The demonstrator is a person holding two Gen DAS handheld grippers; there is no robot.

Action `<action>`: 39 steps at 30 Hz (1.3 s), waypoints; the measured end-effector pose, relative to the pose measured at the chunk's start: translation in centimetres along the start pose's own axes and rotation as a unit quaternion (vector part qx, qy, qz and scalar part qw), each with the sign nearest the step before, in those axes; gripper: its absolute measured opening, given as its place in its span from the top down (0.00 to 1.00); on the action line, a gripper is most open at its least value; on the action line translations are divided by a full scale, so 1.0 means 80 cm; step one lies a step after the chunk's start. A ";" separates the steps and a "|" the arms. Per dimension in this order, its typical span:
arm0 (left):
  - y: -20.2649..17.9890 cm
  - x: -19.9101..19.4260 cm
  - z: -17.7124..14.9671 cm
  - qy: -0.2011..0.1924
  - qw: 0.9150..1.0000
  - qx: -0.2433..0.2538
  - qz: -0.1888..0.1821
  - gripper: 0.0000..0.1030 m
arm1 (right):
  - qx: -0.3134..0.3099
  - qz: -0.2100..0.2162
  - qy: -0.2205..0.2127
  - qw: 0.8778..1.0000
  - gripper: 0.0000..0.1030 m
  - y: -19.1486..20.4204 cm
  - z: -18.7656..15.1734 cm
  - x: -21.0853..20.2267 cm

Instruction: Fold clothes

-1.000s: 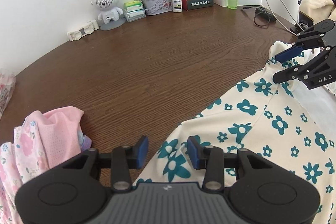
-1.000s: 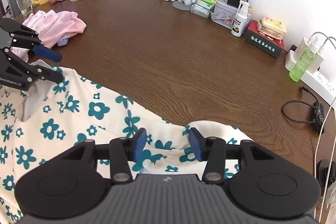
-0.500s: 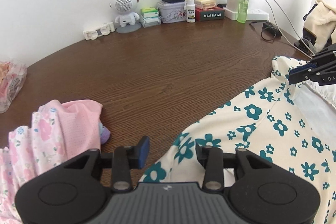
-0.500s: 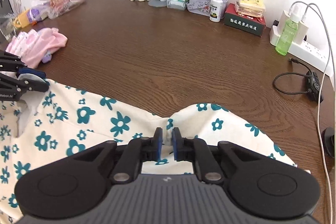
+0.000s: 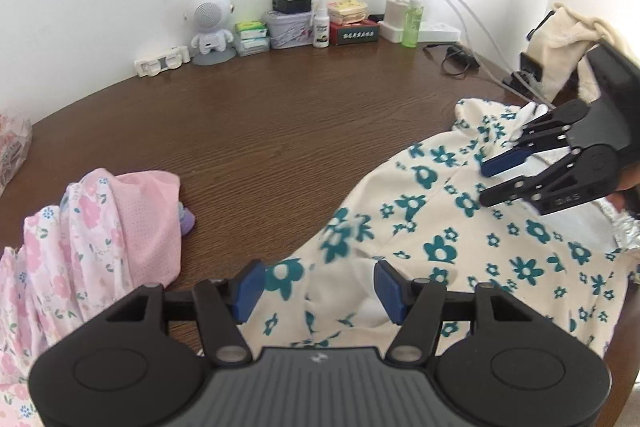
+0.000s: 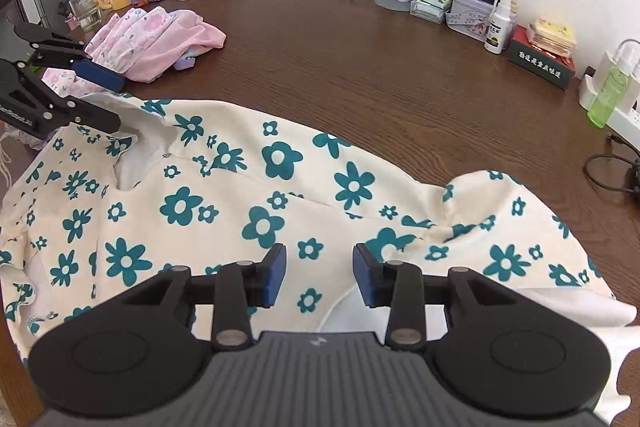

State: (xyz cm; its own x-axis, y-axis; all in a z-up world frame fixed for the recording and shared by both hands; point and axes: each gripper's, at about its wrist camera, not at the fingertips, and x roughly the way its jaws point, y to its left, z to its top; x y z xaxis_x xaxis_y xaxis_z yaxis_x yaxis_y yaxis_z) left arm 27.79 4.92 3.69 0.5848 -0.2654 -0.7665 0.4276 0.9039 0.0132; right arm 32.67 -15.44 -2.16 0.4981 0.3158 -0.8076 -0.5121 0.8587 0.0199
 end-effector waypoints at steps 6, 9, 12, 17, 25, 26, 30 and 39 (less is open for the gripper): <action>-0.017 0.008 -0.001 0.012 0.997 0.061 0.043 0.32 | 0.001 -0.006 -0.008 1.000 0.64 -0.001 0.011 0.016; -0.007 0.037 0.000 0.045 0.996 0.056 0.062 0.88 | 0.003 -0.010 -0.005 1.000 0.64 -0.003 0.015 0.019; 0.017 0.045 0.014 0.031 0.996 0.024 0.082 0.97 | 0.001 -0.015 -0.003 1.000 0.64 -0.001 0.016 0.020; 0.044 0.077 0.025 0.041 0.994 -0.020 0.102 0.96 | 0.007 -0.019 -0.003 1.000 0.64 0.000 0.014 0.019; 0.051 0.034 0.011 0.017 0.995 -0.069 0.072 0.36 | 0.062 0.002 -0.051 0.997 0.63 -0.014 0.008 -0.004; 0.050 0.022 0.007 0.012 0.995 -0.075 0.066 0.36 | 0.070 0.009 -0.063 0.996 0.62 -0.017 0.008 -0.015; 0.025 0.000 -0.004 0.007 0.998 -0.050 0.035 0.38 | 0.057 -0.007 -0.057 0.997 0.53 -0.016 0.008 -0.035; -0.024 0.055 0.020 0.040 0.998 -0.057 -0.010 0.51 | 0.147 -0.013 -0.003 0.989 0.53 -0.043 -0.001 0.002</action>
State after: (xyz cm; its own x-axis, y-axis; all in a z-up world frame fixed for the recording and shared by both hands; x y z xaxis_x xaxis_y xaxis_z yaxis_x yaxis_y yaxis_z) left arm 30.70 1.48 1.32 0.5176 -0.2602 -0.8151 0.3554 0.9320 -0.0718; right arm 34.46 -18.37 -2.39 0.5132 0.2947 -0.8061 -0.2750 0.9461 0.1708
